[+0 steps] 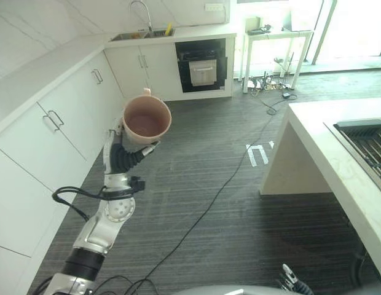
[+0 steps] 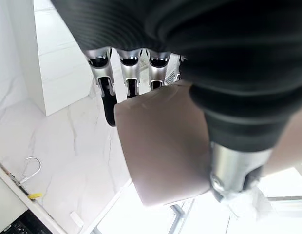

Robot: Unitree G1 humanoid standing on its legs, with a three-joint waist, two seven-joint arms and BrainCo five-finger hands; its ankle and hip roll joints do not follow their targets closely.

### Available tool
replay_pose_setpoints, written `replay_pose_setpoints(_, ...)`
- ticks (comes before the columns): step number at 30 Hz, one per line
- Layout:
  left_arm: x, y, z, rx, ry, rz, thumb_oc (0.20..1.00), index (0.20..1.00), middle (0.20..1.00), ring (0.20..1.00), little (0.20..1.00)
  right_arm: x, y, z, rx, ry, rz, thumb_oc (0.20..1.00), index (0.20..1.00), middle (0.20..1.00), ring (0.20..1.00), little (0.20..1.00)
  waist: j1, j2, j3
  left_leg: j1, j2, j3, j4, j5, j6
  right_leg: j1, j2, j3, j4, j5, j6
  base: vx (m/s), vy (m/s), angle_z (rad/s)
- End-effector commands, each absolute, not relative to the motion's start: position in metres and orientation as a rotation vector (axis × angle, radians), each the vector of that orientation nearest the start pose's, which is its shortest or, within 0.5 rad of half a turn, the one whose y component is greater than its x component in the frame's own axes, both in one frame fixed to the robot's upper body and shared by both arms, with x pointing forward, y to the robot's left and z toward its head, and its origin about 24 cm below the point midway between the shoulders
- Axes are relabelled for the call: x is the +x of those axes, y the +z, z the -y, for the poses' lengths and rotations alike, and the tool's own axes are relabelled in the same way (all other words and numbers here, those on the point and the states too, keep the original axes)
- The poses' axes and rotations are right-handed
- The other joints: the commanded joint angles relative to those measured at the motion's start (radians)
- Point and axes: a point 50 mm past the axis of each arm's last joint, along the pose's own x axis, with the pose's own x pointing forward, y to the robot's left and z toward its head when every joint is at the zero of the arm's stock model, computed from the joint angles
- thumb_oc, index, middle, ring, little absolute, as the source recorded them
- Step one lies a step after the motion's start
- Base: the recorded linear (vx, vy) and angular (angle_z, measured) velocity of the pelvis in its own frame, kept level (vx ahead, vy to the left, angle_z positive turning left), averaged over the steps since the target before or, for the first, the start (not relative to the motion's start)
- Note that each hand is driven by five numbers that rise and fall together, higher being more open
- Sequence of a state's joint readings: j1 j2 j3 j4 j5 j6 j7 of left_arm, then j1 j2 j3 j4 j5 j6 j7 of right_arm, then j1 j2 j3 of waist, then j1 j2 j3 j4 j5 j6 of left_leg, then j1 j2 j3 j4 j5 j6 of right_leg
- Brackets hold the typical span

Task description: Place the dishes in the dishwasher.

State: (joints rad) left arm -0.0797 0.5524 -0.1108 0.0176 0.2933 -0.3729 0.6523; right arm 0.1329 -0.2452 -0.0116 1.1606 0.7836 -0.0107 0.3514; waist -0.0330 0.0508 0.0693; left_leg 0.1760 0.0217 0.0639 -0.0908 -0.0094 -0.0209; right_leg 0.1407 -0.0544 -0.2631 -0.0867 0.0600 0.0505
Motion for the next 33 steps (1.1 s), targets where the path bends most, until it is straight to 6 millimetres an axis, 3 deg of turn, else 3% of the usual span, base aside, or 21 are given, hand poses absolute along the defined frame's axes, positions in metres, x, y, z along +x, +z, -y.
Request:
replay_pose_setpoints(1, 0.259, 0.158, -0.228, 0.635, 0.412, 0.788, 0.2, 0.2, 0.2, 0.2, 0.2, 0.075, -0.159, 0.231, 0.603, -0.308, -0.994, 1.0, 1.0, 1.0, 1.0, 1.0, 0.009, -0.025, 0.007, -0.009, 0.04, 0.091, 0.016, -0.049, -0.043, 0.02, -0.002, 0.057, 0.047, -0.124, 0.052, 0.02, -0.044, 0.01)
replay_pose_setpoints(7, 0.255, 0.158, -0.232, 0.642, 0.412, 0.785, 0.2, 0.2, 0.2, 0.2, 0.2, 0.069, -0.16, 0.231, 0.58, -0.3, -1.023, 1.0, 1.0, 1.0, 1.0, 1.0, 0.019, -0.017, 0.007, -0.021, 0.045, 0.077, 0.014, -0.037, -0.051, 0.031, 0.008, 0.053, 0.038, -0.134, 0.043, 0.01, 0.0, 0.03)
replay_pose_setpoints(12, 0.257, 0.165, -0.229, 0.625, 0.386, 0.804, 0.2, 0.2, 0.2, 0.2, 0.2, 0.067, -0.16, 0.234, 0.595, -0.334, -1.007, 1.0, 1.0, 1.0, 1.0, 1.0, 0.014, -0.014, 0.003, -0.041, 0.074, 0.173, 0.004, -0.02, -0.074, 0.031, -0.012, -0.027, 0.027, -0.13, 0.051, 0.01, 0.062, 0.36)
replay_pose_setpoints(18, 0.255, 0.163, -0.229, 0.622, 0.374, 0.804, 0.2, 0.2, 0.2, 0.2, 0.2, 0.073, -0.16, 0.228, 0.617, -0.327, -0.976, 1.0, 1.0, 1.0, 1.0, 1.0, 0.028, -0.02, 0.001, -0.05, 0.059, 0.15, 0.004, -0.029, -0.066, 0.026, -0.032, -0.051, 0.031, -0.124, 0.062, 0.04, 0.09, 0.62)
replay_pose_setpoints(24, 0.256, 0.164, -0.229, 0.637, 0.368, 0.809, 0.2, 0.2, 0.2, 0.2, 0.2, 0.071, -0.161, 0.22, 0.619, -0.319, -0.98, 1.0, 1.0, 1.0, 1.0, 1.0, 0.024, -0.027, -0.004, -0.035, 0.036, 0.127, 0.004, -0.048, -0.046, 0.019, -0.046, -0.021, 0.043, -0.116, 0.079, 0.06, 0.052, 0.01)
replay_pose_setpoints(33, 0.259, 0.168, -0.227, 0.65, 0.35, 0.815, 0.2, 0.2, 0.2, 0.2, 0.2, 0.073, -0.161, 0.215, 0.623, -0.24, -1.005, 1.0, 1.0, 1.0, 1.0, 1.0, 0.012, -0.038, -0.002, -0.007, 0.031, 0.149, 0.004, -0.068, -0.031, 0.021, -0.05, -0.008, 0.044, -0.106, 0.09, 0.0, -0.002, -0.1)
